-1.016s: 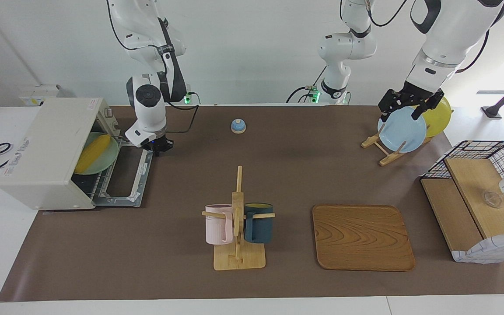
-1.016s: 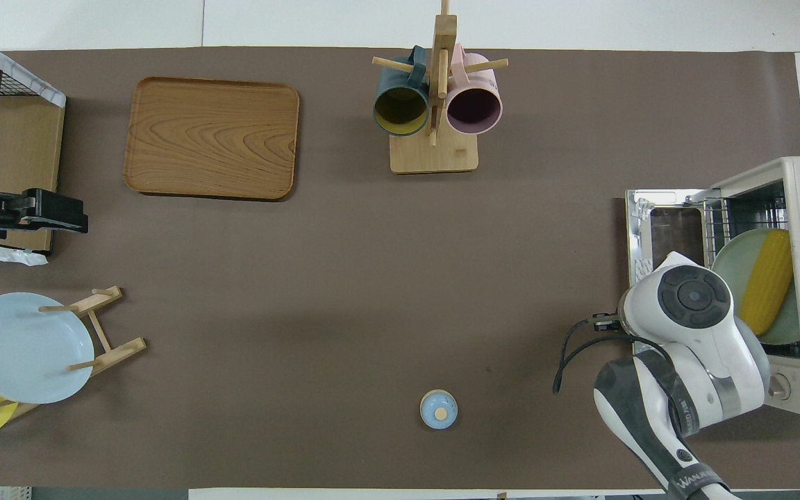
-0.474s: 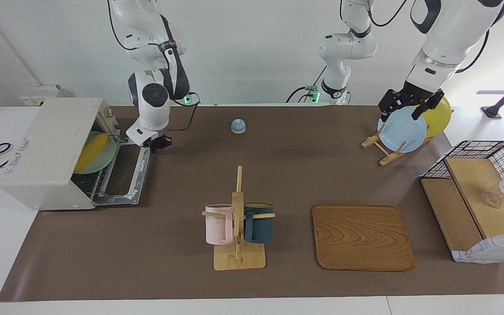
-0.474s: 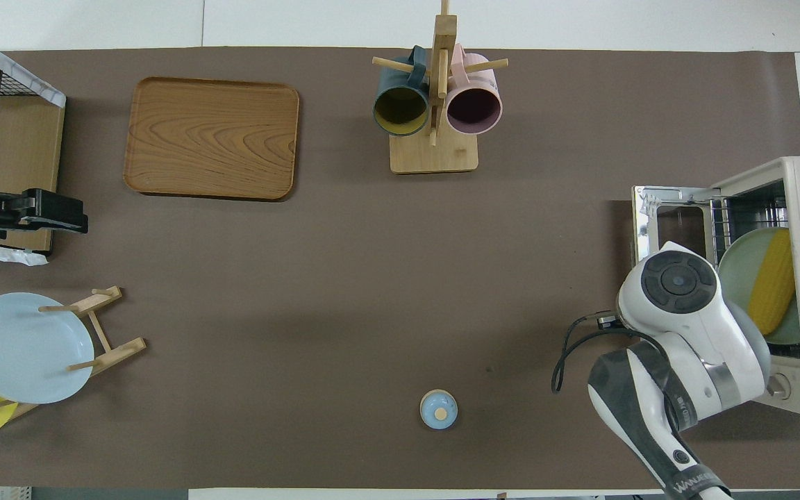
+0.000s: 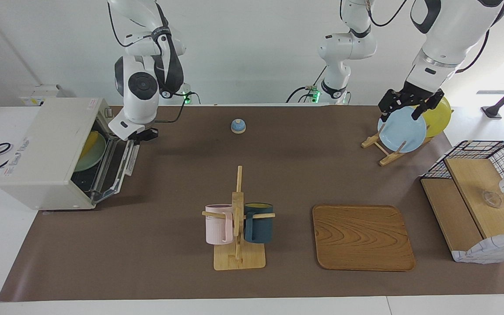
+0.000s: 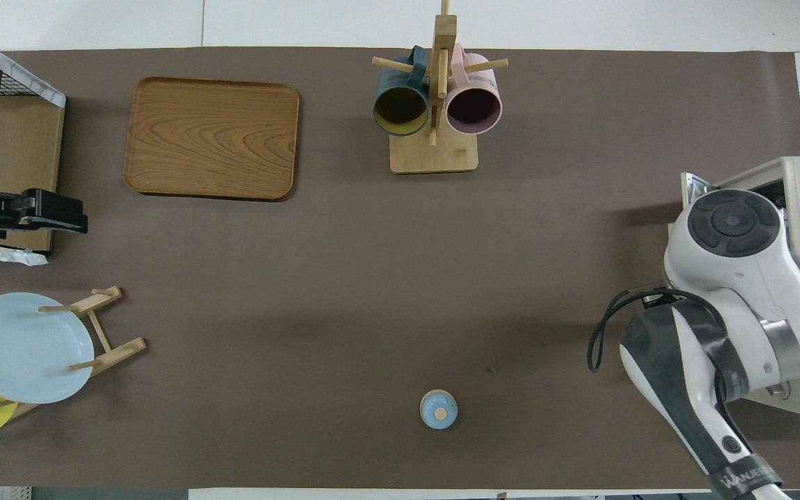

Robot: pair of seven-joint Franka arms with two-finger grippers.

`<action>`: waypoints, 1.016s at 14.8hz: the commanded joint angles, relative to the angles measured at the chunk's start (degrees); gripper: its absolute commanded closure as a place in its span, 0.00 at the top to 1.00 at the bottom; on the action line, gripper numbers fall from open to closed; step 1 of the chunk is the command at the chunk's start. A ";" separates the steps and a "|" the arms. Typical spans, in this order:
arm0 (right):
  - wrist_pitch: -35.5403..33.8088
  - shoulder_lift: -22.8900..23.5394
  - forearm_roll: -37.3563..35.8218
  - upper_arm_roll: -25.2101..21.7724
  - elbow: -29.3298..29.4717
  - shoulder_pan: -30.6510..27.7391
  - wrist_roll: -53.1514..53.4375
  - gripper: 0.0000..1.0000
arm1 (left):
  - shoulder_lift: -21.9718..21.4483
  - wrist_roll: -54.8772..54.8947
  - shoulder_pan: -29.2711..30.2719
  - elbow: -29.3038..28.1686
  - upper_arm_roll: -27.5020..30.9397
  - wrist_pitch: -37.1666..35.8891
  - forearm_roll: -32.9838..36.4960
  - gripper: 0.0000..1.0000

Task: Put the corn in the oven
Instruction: 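Push the oven door shut with the right gripper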

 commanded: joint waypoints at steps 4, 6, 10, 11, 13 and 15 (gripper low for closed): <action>-3.46 -2.11 -0.25 -0.37 2.46 -6.60 -12.11 0.08 | -1.04 0.07 0.87 -0.39 -0.49 -0.99 0.14 1.00; -3.64 -3.16 -0.07 -0.37 2.54 -8.45 -15.37 0.09 | -1.04 0.07 0.96 -0.39 -0.49 -0.99 0.14 1.00; -3.99 -4.48 0.02 -0.37 2.54 -10.74 -19.16 0.09 | -1.04 0.07 0.87 -0.39 -0.49 -0.99 0.14 1.00; -4.16 -4.74 0.02 -0.37 2.63 -10.75 -19.25 0.10 | -1.04 0.07 0.87 -0.39 -0.49 -0.99 0.14 1.00; -5.56 -4.92 0.02 -0.37 3.42 -10.75 -19.77 0.10 | -1.04 0.07 0.87 -0.39 -0.49 -0.99 0.14 1.00; -7.23 -4.92 0.80 -0.37 5.61 -10.66 -20.92 0.11 | -1.04 0.07 0.87 -0.39 -0.49 -0.99 0.14 1.00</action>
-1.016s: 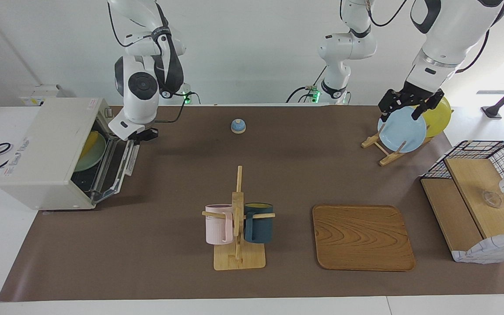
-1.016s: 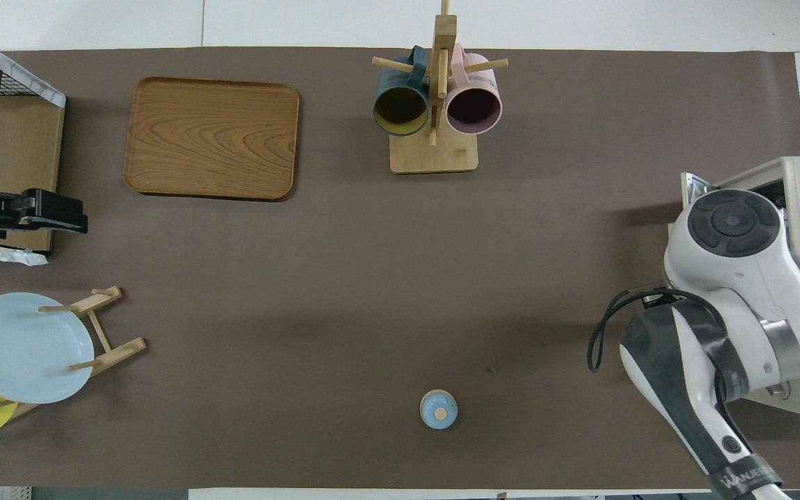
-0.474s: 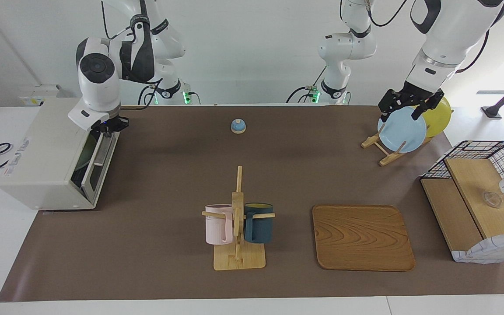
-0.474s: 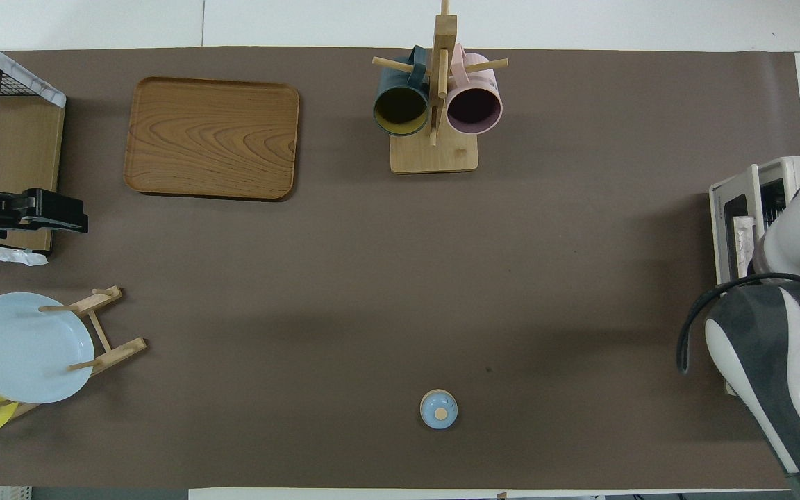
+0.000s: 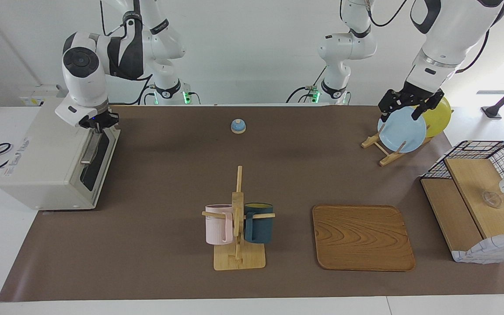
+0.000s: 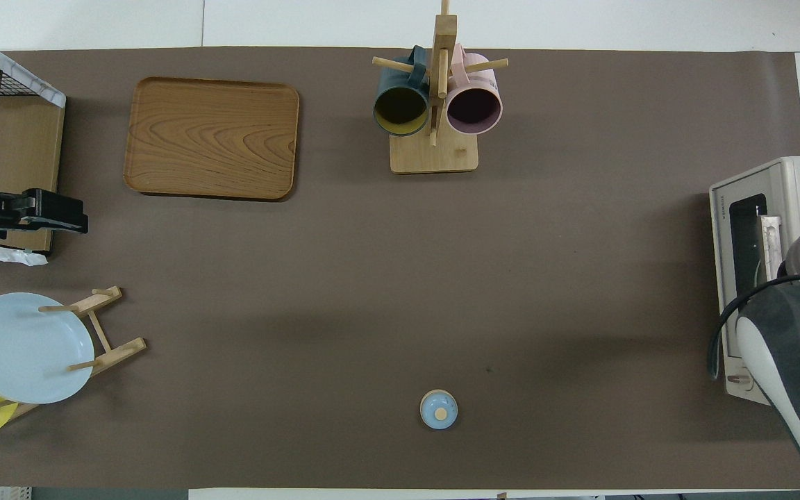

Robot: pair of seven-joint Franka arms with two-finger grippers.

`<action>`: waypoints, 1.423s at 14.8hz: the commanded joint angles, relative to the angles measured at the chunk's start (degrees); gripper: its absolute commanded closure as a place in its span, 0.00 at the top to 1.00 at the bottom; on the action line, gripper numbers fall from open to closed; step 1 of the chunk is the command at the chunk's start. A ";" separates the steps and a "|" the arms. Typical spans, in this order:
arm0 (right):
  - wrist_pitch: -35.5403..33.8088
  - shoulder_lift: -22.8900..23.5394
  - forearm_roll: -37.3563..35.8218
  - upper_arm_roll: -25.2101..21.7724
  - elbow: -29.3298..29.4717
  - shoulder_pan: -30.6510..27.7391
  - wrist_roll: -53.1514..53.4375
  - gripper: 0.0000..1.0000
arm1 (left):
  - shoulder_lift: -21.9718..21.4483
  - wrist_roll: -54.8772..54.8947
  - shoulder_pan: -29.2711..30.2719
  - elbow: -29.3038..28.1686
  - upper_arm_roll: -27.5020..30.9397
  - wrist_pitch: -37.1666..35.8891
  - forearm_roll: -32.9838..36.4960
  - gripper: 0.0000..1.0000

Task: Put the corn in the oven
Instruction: 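Push the oven door shut with the right gripper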

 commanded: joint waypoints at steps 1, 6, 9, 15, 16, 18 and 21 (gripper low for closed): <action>-3.82 -0.73 1.88 0.33 3.71 -0.21 -2.32 0.11 | -1.04 0.07 0.96 -0.39 -0.49 -0.99 0.14 1.00; -8.67 2.95 13.47 1.13 14.35 1.10 -1.45 0.12 | -1.04 0.07 0.87 -0.39 -0.49 -0.99 0.14 1.00; -10.76 5.59 18.49 1.21 20.41 3.56 0.91 0.04 | -1.04 0.07 0.87 -0.39 -0.49 -0.99 0.14 1.00; -13.24 5.86 18.68 1.13 21.57 6.03 5.15 0.67 | -1.04 0.07 0.87 -0.39 -0.49 -0.99 0.14 1.00; -12.89 5.86 19.20 1.13 21.57 5.95 5.06 1.00 | -1.04 0.07 0.87 -0.39 -0.49 -0.99 0.14 1.00; -12.27 5.77 20.35 1.13 21.48 6.21 5.58 1.00 | -1.04 0.07 0.96 -0.39 -0.49 -0.99 0.14 1.00; -12.09 6.73 20.35 1.13 23.15 5.51 6.20 1.00 | -1.04 0.07 0.87 -0.39 -0.49 -0.99 0.14 1.00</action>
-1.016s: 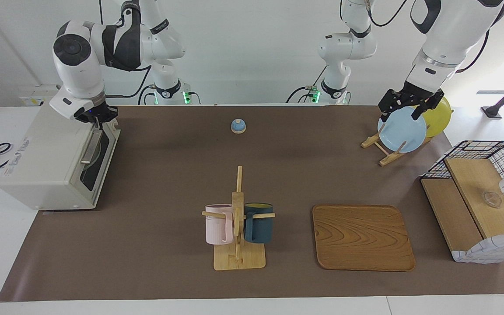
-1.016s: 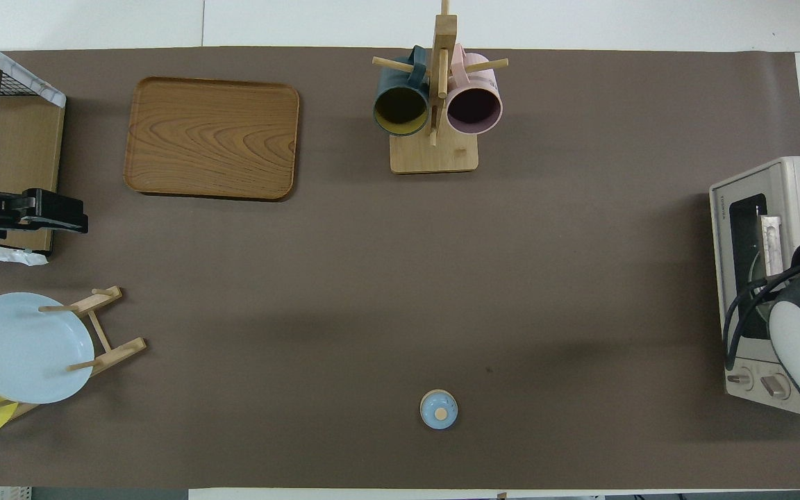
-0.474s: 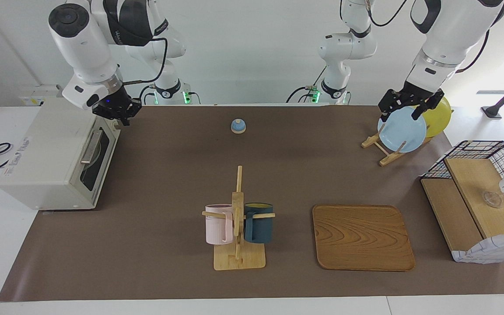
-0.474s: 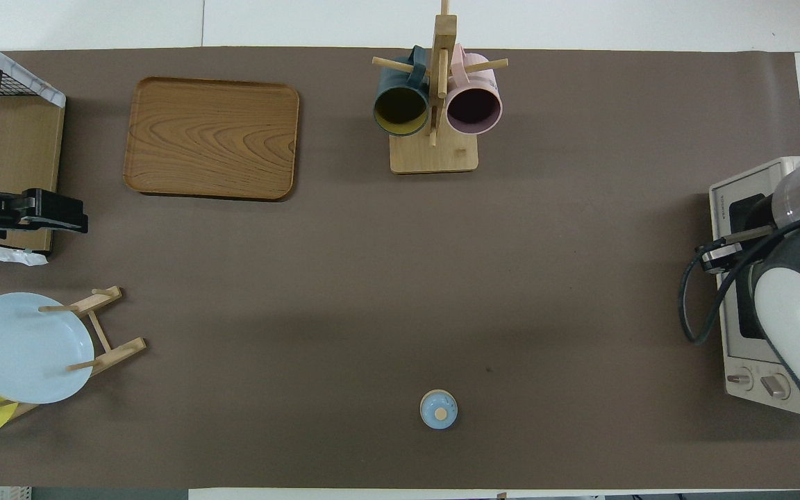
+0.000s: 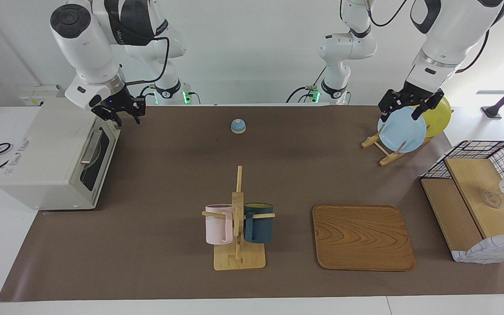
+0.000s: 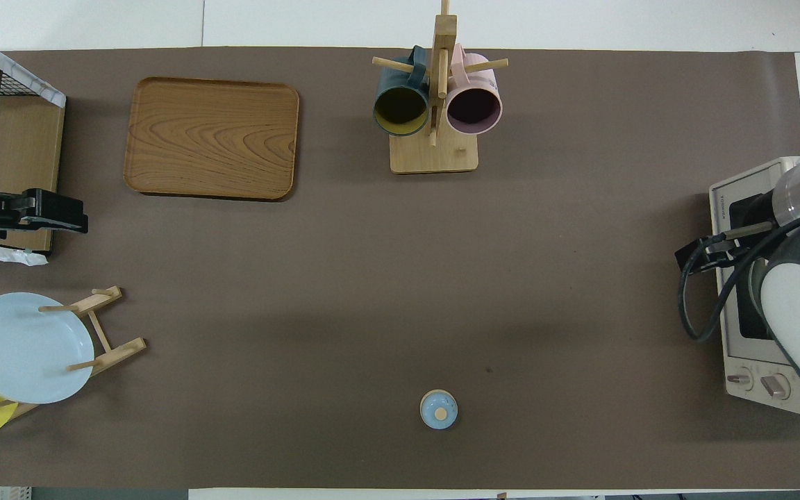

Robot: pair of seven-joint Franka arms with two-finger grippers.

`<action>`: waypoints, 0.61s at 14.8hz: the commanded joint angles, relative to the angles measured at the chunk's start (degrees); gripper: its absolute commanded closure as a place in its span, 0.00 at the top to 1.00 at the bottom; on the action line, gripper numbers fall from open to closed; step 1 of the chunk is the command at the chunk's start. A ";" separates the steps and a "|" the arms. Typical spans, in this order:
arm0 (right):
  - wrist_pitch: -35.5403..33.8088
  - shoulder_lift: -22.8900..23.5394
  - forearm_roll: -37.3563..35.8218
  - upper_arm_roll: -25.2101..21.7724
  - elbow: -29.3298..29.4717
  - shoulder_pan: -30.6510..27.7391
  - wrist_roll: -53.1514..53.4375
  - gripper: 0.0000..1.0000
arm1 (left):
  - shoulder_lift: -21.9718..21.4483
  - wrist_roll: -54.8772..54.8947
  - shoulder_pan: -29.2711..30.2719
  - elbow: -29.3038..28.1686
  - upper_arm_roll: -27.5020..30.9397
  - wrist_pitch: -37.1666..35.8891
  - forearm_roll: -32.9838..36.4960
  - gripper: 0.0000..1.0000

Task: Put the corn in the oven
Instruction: 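Push the oven door shut with the right gripper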

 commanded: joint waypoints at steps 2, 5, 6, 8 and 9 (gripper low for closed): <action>-0.40 1.37 1.18 0.19 2.22 -1.53 0.72 1.00 | -1.04 0.07 0.87 -0.39 -0.49 -0.99 0.14 1.00; -2.24 1.97 1.08 0.89 4.15 -1.71 2.20 1.00 | -1.04 0.07 0.87 -0.39 -0.49 -0.99 0.14 1.00; -3.20 2.68 1.00 1.42 4.85 -2.14 3.08 1.00 | -1.04 0.07 0.87 -0.39 -0.49 -0.99 0.14 1.00; -4.18 3.30 1.26 1.95 6.00 -3.37 3.35 1.00 | -1.04 0.07 0.87 -0.39 -0.49 -0.99 0.14 1.00; -4.09 3.30 1.43 1.95 5.92 -3.64 3.35 1.00 | -1.04 0.07 0.87 -0.39 -0.49 -0.99 0.14 1.00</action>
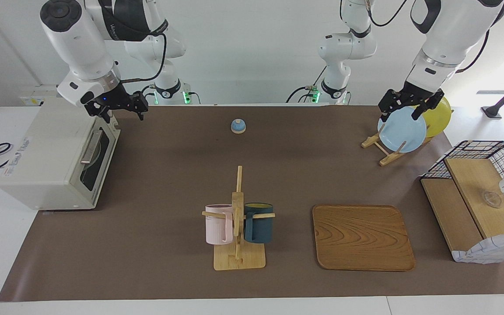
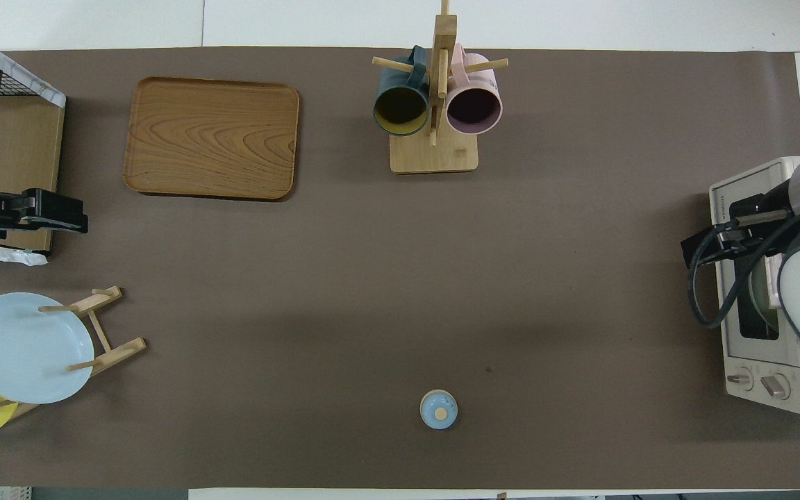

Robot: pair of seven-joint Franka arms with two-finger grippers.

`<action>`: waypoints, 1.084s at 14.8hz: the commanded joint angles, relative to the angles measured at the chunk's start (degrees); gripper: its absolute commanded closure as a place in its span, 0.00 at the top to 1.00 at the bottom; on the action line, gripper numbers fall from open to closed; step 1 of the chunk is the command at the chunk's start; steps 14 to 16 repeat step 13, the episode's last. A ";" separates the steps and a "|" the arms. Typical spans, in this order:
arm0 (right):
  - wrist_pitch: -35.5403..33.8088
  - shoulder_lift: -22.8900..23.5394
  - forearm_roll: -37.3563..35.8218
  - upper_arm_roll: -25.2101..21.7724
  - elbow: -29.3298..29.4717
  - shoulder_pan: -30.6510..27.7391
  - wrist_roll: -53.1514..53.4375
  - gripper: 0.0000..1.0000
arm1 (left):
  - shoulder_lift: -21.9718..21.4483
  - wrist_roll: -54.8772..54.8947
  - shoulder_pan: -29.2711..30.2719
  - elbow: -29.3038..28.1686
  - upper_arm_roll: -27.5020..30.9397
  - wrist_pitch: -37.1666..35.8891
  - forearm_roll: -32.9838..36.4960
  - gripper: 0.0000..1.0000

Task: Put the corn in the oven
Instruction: 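Push the oven door shut with the right gripper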

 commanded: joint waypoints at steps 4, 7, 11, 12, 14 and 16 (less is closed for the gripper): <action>-0.62 1.57 1.69 1.19 2.50 -1.71 0.78 1.00 | -1.04 0.07 0.87 -0.39 -0.49 -0.99 0.14 1.00; -0.45 1.57 3.01 0.67 2.50 -2.41 0.69 1.00 | -1.04 0.07 0.87 -0.39 -0.49 -0.99 0.14 1.00; 0.70 1.57 2.75 0.58 2.50 -2.32 0.69 1.00 | -1.04 0.07 0.87 -0.39 -0.49 -0.99 0.14 1.00; 1.31 1.57 2.66 0.58 2.50 -2.41 0.60 1.00 | -1.04 0.07 0.87 -0.39 -0.49 -0.99 0.14 1.00; 1.49 1.48 2.66 0.58 2.15 -2.41 0.60 1.00 | -1.04 0.07 0.79 -0.39 -0.49 -0.99 0.14 1.00; 1.49 1.48 2.66 0.58 2.15 -2.41 0.60 1.00 | -1.04 0.07 0.79 -0.39 -0.49 -0.99 0.14 1.00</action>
